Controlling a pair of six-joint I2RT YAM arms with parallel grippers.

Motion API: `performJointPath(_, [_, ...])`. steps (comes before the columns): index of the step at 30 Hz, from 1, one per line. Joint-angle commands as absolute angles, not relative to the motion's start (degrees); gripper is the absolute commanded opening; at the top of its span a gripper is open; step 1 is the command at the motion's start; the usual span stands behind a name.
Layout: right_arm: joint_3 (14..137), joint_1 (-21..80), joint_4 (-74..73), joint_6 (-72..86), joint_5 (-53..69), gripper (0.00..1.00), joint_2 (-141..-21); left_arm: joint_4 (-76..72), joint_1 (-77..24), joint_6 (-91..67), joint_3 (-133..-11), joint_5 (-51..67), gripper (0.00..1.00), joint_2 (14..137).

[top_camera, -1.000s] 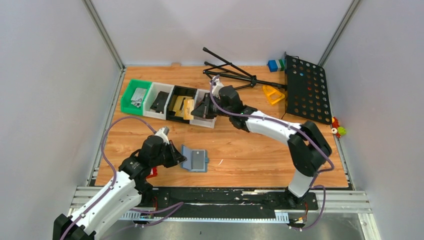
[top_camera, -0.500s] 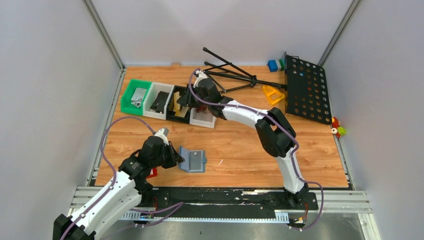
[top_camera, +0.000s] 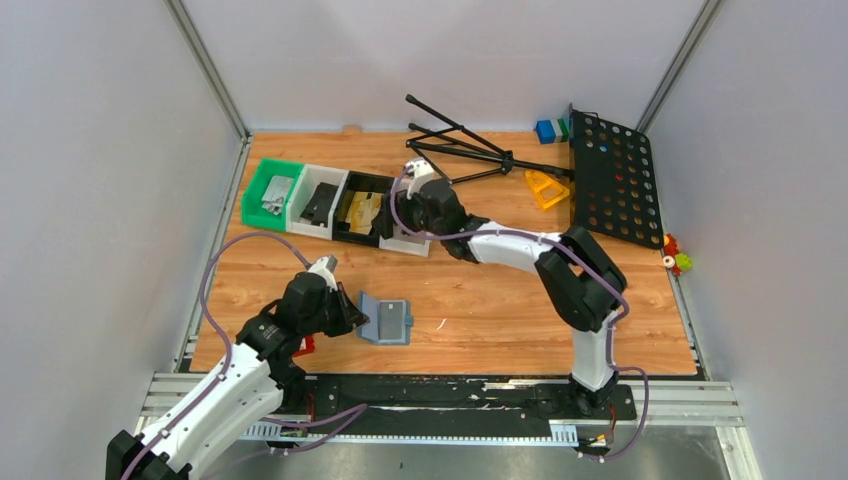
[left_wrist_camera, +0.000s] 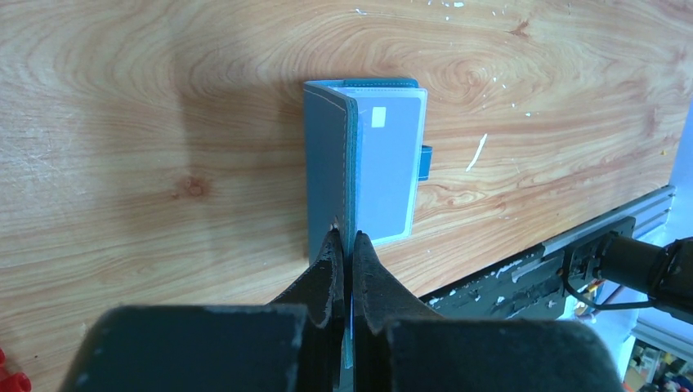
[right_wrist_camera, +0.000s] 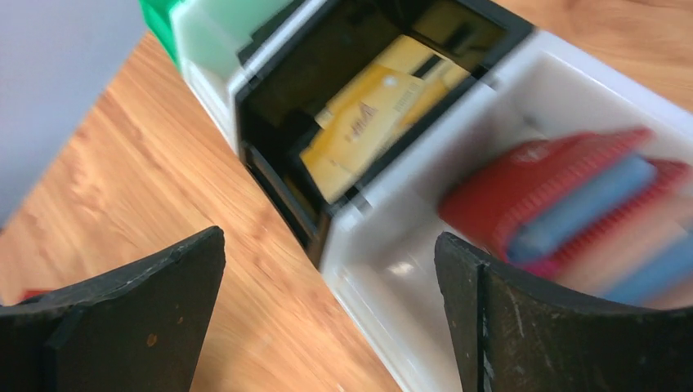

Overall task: Take the credit cards out of the card holder
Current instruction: Place the credit card in the storage box.

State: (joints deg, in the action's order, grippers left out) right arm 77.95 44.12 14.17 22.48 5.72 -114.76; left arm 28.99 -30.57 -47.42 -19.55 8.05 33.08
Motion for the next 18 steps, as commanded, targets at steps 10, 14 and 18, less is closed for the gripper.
performJointPath(10, [53.4, 43.9, 40.4, -4.1, 7.1, 1.00, -107.6, 25.1, -30.3, -46.9, -19.7, 10.3, 0.00, 32.5])
performJointPath(14, [58.0, 42.9, 36.1, -1.6, 13.0, 1.00, -112.0, 25.1, -30.3, -46.8, -20.5, 10.1, 0.00, 32.7])
performJointPath(18, [62.7, 42.3, 32.6, -0.4, 15.9, 1.00, -117.0, 24.9, -30.3, -46.5, -21.2, 10.3, 0.00, 33.5])
